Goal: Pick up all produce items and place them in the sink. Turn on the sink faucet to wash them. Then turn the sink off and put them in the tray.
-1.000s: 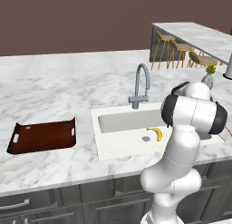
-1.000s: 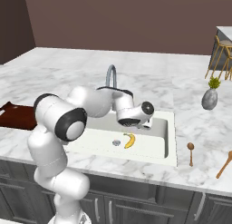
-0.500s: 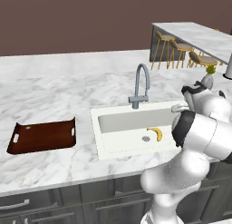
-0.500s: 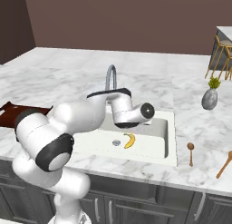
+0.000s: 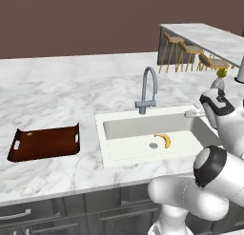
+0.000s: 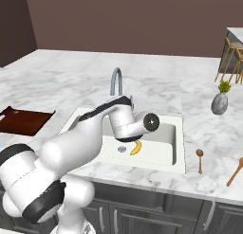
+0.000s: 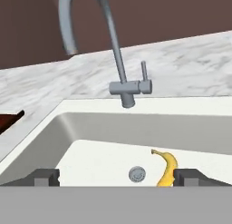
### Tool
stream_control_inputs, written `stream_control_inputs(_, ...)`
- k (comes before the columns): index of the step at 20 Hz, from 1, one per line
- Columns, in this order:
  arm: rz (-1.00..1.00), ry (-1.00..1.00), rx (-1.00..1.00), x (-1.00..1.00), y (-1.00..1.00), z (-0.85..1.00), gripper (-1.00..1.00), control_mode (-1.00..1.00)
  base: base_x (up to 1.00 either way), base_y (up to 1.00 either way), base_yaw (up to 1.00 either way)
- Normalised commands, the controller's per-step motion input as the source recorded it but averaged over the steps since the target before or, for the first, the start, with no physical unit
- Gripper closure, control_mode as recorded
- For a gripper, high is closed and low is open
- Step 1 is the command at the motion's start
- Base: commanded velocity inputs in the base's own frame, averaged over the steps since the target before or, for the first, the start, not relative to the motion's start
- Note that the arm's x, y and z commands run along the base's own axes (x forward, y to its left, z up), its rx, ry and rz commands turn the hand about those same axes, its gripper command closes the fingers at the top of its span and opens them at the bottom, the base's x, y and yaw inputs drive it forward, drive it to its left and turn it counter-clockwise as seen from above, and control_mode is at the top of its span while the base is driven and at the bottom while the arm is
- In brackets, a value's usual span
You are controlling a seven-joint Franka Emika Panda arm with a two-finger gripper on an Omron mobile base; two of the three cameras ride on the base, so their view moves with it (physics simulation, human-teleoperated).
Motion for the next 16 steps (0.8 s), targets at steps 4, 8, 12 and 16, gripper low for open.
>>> stream_control_inputs(4,0.03,-0.18,0.0,-0.6,0.01,0.15,-1.0,-1.0,0.0,0.0,0.0)
stream_control_inputs(8,0.01,-0.15,0.0,-0.37,0.08,0.22,-1.0,-1.0,0.0,0.0,0.0)
stream_control_inputs(12,0.0,-0.02,0.01,0.0,0.15,0.18,-1.0,-1.0,0.0,0.0,0.0)
stream_control_inputs(16,0.0,0.01,0.05,0.03,0.0,0.0,-1.0,-1.0,0.0,0.0,0.0)
